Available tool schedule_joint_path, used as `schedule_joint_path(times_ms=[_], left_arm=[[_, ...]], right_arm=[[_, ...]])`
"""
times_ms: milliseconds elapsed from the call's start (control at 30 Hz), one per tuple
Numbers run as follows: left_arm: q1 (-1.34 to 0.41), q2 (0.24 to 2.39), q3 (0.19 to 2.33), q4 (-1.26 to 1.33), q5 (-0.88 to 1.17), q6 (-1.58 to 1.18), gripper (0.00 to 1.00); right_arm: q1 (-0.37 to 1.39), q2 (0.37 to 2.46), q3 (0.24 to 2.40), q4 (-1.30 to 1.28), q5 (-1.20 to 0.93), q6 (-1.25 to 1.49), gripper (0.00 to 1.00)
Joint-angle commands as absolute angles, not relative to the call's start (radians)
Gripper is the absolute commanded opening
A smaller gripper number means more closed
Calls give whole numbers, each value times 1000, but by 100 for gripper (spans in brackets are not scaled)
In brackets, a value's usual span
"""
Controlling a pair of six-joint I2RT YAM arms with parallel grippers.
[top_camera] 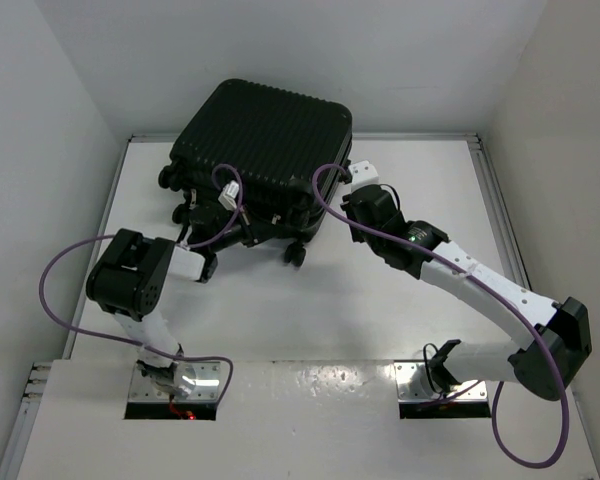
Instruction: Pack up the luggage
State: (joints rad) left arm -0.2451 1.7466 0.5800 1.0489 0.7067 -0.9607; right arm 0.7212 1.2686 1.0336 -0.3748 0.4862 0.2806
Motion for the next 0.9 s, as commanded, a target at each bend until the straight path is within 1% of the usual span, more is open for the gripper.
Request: schedule_joint_path(times_ms=[0, 100, 133, 167, 267, 300, 367, 400, 467, 500, 533, 600, 633, 733, 767, 867], left_arm=[[-244, 1657, 594, 1082, 670, -875, 0], [-284, 1591, 584, 955, 597, -725, 0], [-302, 1563, 584, 834, 556, -663, 0], [-351, 1515, 584, 775, 463, -535, 0], [-443, 1467, 609, 579, 281, -361, 0], [-506, 1466, 624, 536, 133, -277, 0], [-560, 1466, 634, 476, -2, -218, 0], [-610, 1466, 634, 476, -128, -168, 0], [-656, 1466, 634, 460, -251, -134, 0], [-695, 1489, 624, 460, -361, -105, 0], [-713, 1502, 624, 475, -423, -91, 0], [-756, 1532, 624, 506, -562, -40, 2], [-767, 1564, 624, 518, -604, -28, 4], [-804, 1611, 634, 601, -727, 26, 4], [-813, 1636, 621, 677, -742, 46, 2], [-859, 1667, 565, 867, -794, 129, 2]], right_arm=[[716, 1247, 1042, -342, 483, 271, 23], [718, 1247, 1039, -341, 485, 270, 23], [719, 1247, 1039, -338, 483, 267, 23], [718, 1250, 1039, -337, 483, 264, 23], [721, 1250, 1040, -334, 492, 259, 23], [719, 1249, 1040, -333, 494, 259, 23], [718, 1247, 1040, -333, 495, 261, 23], [722, 1247, 1039, -333, 495, 259, 23], [721, 1247, 1039, -334, 499, 255, 23], [722, 1244, 1039, -333, 500, 253, 23], [724, 1244, 1039, -334, 502, 253, 23], [721, 1241, 1039, -334, 505, 250, 23], [722, 1243, 1037, -336, 502, 249, 23], [726, 1236, 1034, -333, 508, 249, 24], [724, 1235, 1029, -333, 506, 250, 24], [726, 1229, 1022, -333, 511, 252, 24]])
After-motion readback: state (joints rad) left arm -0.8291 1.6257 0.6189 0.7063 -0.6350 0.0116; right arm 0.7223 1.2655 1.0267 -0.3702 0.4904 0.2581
